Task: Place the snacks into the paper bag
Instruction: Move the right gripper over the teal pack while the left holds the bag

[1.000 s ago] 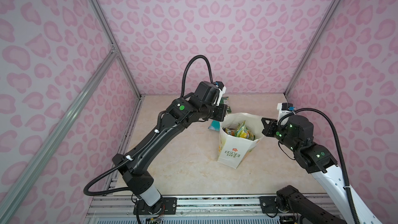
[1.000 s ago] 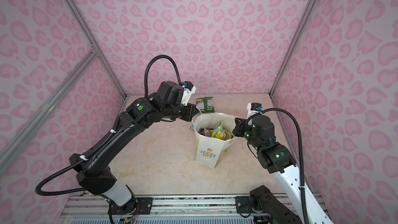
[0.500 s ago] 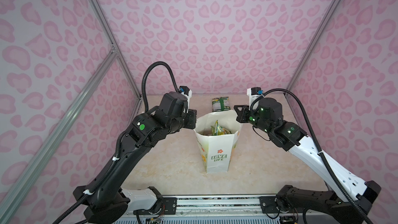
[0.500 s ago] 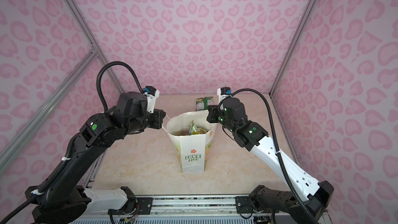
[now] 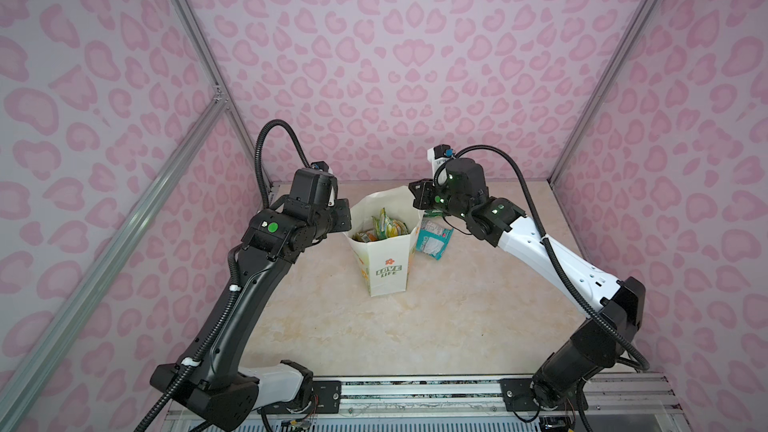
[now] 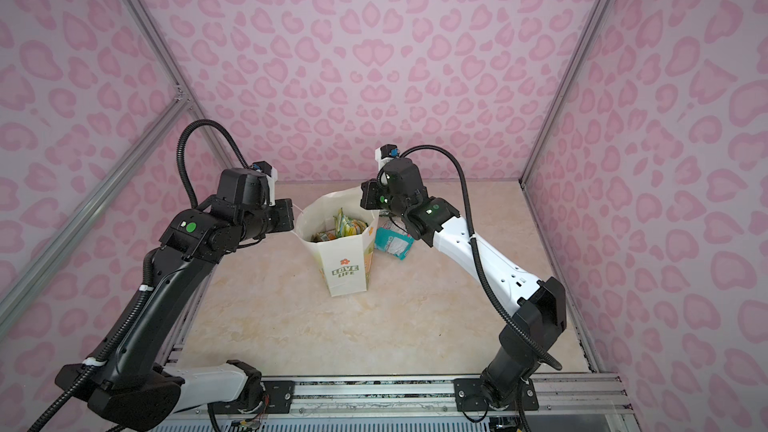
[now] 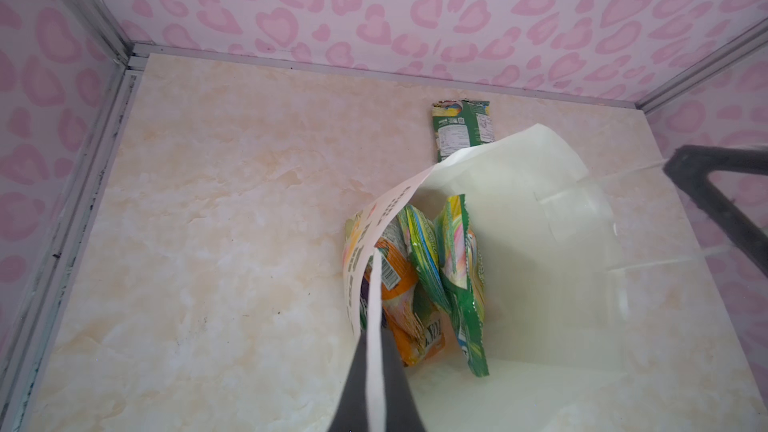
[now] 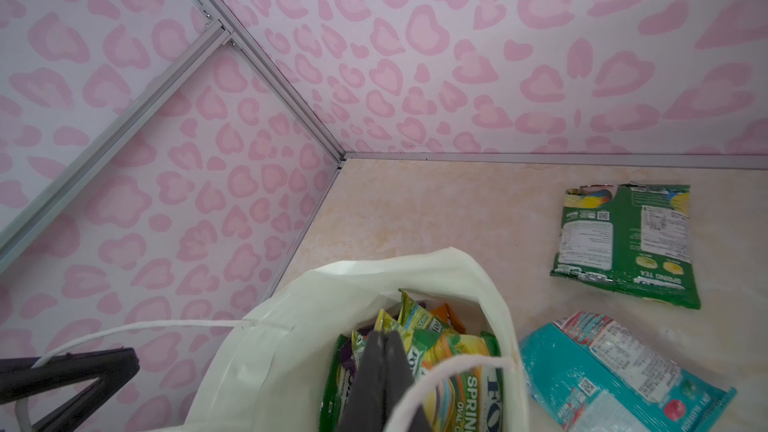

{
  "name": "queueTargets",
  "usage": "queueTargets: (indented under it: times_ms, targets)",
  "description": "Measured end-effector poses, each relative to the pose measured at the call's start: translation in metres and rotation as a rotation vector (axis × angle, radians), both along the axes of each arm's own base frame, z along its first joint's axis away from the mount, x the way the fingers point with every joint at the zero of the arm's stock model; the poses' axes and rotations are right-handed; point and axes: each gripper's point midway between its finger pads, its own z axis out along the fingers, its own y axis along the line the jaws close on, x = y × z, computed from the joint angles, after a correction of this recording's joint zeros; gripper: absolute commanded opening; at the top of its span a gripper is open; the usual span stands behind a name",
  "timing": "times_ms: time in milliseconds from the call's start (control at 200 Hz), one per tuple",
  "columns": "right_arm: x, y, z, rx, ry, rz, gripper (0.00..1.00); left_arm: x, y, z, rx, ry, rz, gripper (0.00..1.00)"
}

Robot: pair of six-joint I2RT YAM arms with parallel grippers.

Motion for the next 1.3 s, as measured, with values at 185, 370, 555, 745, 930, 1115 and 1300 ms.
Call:
queueTargets:
  times_ms: [185,370,555,745,930,1115,1300]
  targets:
    - [-0.004,0.008,-0.023,-0.014,0.029,0.016,0.02,0.009,-0.003,-0.039,-0.015,0.057,-0.005,0.03]
    - [-0.011,0.005,-0.010,-0.005,0.003,0.010,0.14,0.005,-0.004,-0.028,-0.070,0.019,-0.022,0.03]
    - [-0.014,0.013,0.014,0.009,-0.029,0.018,0.46,0.010,-0.002,-0.002,-0.114,-0.034,-0.010,0.03]
    - [-0.016,0.008,0.022,-0.011,-0.032,-0.011,0.73,0.008,0.005,0.002,-0.129,-0.035,0.003,0.03]
    - [-0.021,-0.007,0.039,-0.045,-0.059,-0.045,0.84,0.008,0.012,-0.006,-0.119,-0.029,0.011,0.03]
    - [-0.029,-0.025,0.051,-0.085,-0.083,-0.059,0.88,0.006,0.019,-0.009,-0.137,-0.039,0.015,0.03]
    - [-0.019,-0.075,0.024,-0.154,-0.043,-0.139,0.91,-0.002,0.020,-0.006,-0.157,-0.064,-0.004,0.03]
